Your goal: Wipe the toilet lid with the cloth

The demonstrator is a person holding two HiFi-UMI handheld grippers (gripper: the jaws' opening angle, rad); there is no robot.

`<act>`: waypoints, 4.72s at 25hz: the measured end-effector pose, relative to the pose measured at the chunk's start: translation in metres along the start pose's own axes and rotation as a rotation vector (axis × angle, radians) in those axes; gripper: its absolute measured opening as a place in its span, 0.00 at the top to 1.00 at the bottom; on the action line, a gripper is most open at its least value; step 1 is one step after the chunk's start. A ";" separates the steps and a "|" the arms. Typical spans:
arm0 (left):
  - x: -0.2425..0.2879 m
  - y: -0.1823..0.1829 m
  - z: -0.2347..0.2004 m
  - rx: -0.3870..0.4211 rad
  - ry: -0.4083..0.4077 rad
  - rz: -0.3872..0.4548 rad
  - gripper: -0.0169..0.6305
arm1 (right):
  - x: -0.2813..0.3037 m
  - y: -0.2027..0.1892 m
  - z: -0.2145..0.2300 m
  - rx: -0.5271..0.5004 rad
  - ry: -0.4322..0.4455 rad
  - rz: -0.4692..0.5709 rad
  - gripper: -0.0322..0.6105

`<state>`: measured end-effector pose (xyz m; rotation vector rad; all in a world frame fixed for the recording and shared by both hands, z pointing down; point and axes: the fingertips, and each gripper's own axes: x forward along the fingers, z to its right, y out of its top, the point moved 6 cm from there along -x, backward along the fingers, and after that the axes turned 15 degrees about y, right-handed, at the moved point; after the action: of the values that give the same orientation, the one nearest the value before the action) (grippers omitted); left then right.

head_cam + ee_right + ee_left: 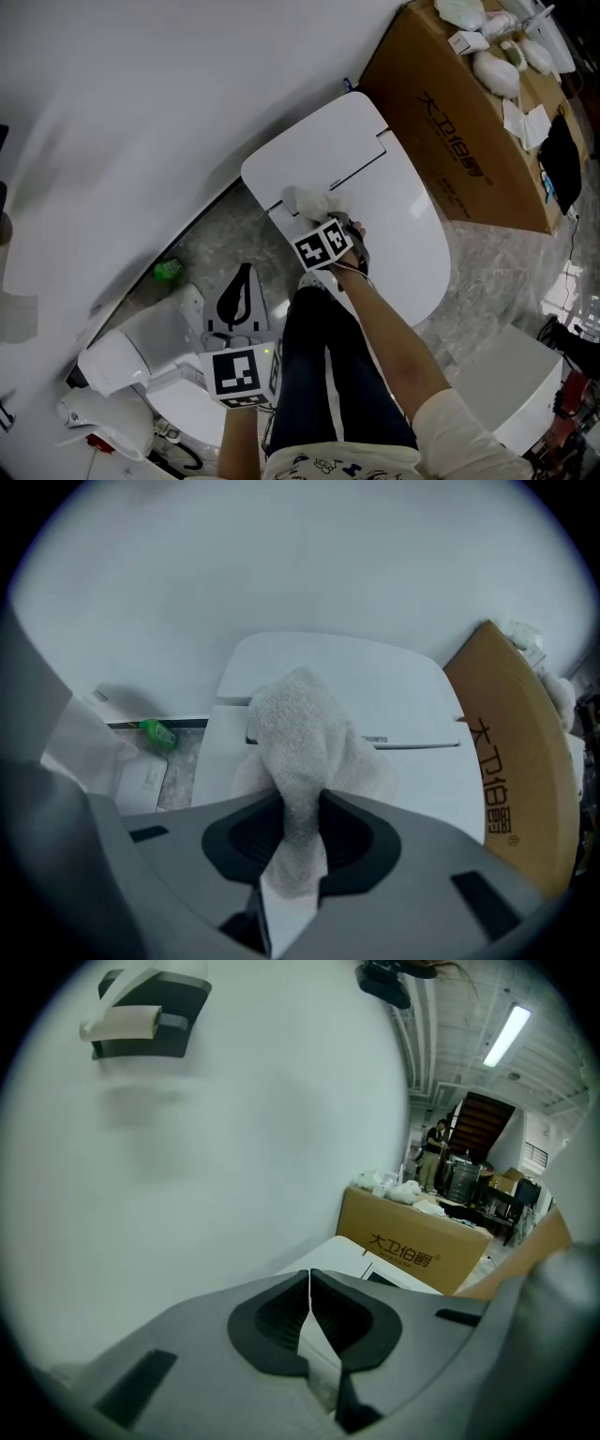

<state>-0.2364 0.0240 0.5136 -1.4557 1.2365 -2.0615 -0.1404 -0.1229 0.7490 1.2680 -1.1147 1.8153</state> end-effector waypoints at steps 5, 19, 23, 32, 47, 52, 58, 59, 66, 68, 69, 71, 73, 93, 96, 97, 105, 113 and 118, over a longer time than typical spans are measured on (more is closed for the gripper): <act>-0.003 -0.003 -0.004 -0.009 0.013 0.004 0.96 | 0.003 -0.001 -0.022 -0.072 0.042 0.012 0.81; -0.005 -0.001 0.004 0.004 -0.004 0.008 0.95 | 0.002 -0.059 -0.066 -0.204 0.148 -0.026 0.81; -0.005 0.001 0.014 0.019 -0.029 0.013 0.96 | -0.004 -0.085 -0.067 -0.185 0.154 -0.018 0.81; -0.001 0.014 0.046 0.072 -0.103 0.029 0.95 | -0.020 -0.148 -0.058 -0.101 0.182 -0.003 0.81; -0.002 0.024 0.113 0.164 -0.239 0.046 0.96 | -0.057 -0.289 -0.032 0.197 0.123 -0.025 0.80; -0.007 0.025 0.133 0.196 -0.283 0.056 0.96 | -0.072 -0.346 -0.022 0.357 0.076 -0.038 0.80; -0.013 0.026 0.152 0.223 -0.316 0.065 0.96 | -0.080 -0.379 -0.015 0.465 0.044 -0.051 0.80; -0.013 0.027 0.154 0.225 -0.320 0.066 0.96 | -0.080 -0.379 -0.015 0.475 0.041 -0.054 0.80; -0.021 0.038 0.163 0.222 -0.332 0.083 0.96 | -0.102 -0.365 -0.005 0.678 0.051 0.081 0.81; -0.022 0.044 0.164 0.212 -0.331 0.090 0.96 | -0.119 -0.355 0.003 0.727 0.030 0.153 0.81; -0.023 0.049 0.165 0.206 -0.331 0.095 0.96 | -0.131 -0.348 0.008 0.734 0.016 0.186 0.81; -0.027 0.060 0.166 0.189 -0.330 0.108 0.95 | -0.157 -0.329 0.017 0.720 -0.011 0.252 0.81; -0.032 0.075 0.166 0.171 -0.324 0.130 0.95 | -0.187 -0.306 0.025 0.692 -0.032 0.329 0.81; -0.161 0.256 0.147 0.057 -0.277 0.517 0.95 | -0.527 -0.103 0.035 0.352 -0.288 1.082 0.80; -0.179 0.277 0.141 0.050 -0.262 0.575 0.96 | -0.561 -0.090 0.032 0.327 -0.312 1.157 0.80; -0.185 0.282 0.139 0.045 -0.256 0.592 0.95 | -0.570 -0.087 0.030 0.318 -0.321 1.175 0.80; -0.218 0.310 0.128 0.015 -0.235 0.687 0.95 | -0.613 -0.082 0.020 0.274 -0.362 1.266 0.80; -0.224 0.318 0.121 -0.005 -0.210 0.710 0.95 | -0.628 -0.075 0.017 0.239 -0.362 1.298 0.80; -0.224 0.320 0.118 -0.011 -0.205 0.714 0.96 | -0.632 -0.071 0.014 0.223 -0.361 1.310 0.80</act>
<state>-0.1033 -0.0594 0.1377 -0.9857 1.4116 -1.3940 0.1288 -0.1300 0.1725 1.0316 -2.3484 2.7025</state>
